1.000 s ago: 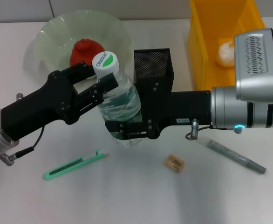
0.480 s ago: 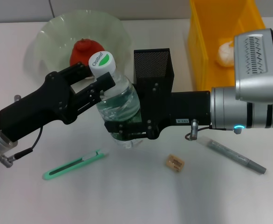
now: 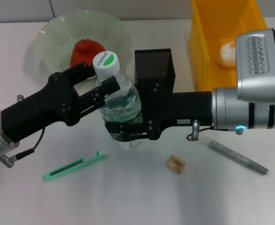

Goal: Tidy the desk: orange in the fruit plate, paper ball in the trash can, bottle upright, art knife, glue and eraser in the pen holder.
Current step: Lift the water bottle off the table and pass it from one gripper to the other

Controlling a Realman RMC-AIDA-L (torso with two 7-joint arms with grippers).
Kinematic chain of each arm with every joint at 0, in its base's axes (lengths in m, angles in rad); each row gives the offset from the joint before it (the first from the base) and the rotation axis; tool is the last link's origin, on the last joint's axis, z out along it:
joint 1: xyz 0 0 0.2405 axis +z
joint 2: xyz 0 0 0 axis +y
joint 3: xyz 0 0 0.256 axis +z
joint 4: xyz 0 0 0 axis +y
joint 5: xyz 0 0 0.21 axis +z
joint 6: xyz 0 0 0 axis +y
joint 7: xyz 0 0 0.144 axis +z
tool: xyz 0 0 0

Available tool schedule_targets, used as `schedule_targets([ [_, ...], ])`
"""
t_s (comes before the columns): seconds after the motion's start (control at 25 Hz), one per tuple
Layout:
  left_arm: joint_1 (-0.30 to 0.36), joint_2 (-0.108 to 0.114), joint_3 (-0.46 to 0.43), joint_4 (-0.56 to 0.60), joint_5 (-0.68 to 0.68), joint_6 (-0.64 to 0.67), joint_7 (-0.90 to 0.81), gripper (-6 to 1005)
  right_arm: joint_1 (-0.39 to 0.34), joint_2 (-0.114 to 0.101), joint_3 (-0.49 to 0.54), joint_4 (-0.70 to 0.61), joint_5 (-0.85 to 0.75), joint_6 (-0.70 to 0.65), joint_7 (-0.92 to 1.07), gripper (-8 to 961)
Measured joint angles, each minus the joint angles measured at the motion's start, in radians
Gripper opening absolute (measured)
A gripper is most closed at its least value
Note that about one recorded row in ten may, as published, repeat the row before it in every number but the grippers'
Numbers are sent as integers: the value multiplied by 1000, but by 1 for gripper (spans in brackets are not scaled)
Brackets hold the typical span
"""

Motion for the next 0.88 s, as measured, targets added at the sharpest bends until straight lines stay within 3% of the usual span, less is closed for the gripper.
schedule_targets([
  [0.36, 0, 3, 1, 6, 1, 2, 0, 739, 0, 0, 0, 0, 0, 0, 2, 714],
  [0.88, -2, 6, 2, 90, 70, -2, -25, 740, 14, -2, -18, 1, 0, -1, 4, 720],
])
